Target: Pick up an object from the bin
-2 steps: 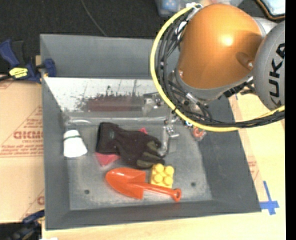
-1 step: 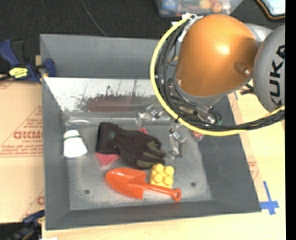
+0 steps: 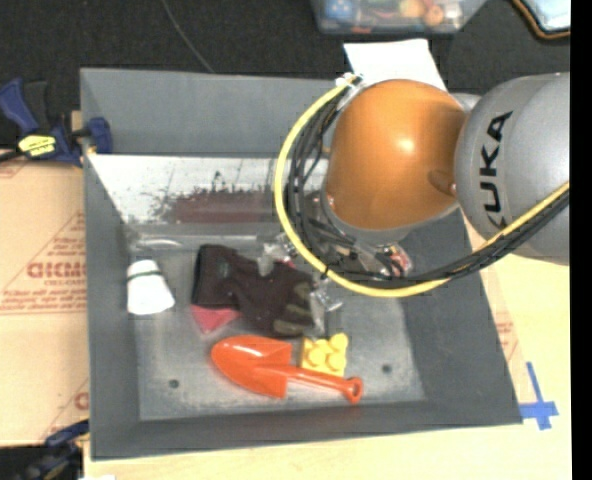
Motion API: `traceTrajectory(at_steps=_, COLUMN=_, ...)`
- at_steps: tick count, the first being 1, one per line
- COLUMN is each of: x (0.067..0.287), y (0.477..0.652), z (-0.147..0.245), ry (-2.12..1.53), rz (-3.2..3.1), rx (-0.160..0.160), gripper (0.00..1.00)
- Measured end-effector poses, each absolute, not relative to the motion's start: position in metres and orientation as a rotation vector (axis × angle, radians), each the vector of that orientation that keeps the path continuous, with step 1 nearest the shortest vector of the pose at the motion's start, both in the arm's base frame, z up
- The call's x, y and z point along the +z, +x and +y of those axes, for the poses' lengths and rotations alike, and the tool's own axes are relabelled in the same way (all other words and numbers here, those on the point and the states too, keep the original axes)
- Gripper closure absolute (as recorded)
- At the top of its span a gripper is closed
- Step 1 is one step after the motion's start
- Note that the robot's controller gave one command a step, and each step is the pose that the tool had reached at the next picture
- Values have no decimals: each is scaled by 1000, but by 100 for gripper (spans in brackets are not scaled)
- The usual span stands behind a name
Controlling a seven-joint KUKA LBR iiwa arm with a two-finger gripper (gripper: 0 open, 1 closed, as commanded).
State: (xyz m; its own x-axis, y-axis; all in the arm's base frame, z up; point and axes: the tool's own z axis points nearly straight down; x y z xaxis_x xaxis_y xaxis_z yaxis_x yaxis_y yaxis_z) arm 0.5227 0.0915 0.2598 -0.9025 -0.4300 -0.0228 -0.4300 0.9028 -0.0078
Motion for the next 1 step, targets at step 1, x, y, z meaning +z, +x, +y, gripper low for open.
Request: traceTrajectory(at_steps=1, x=237, y=508, z=92, ry=-1150, rz=2897, rx=-13, gripper=0)
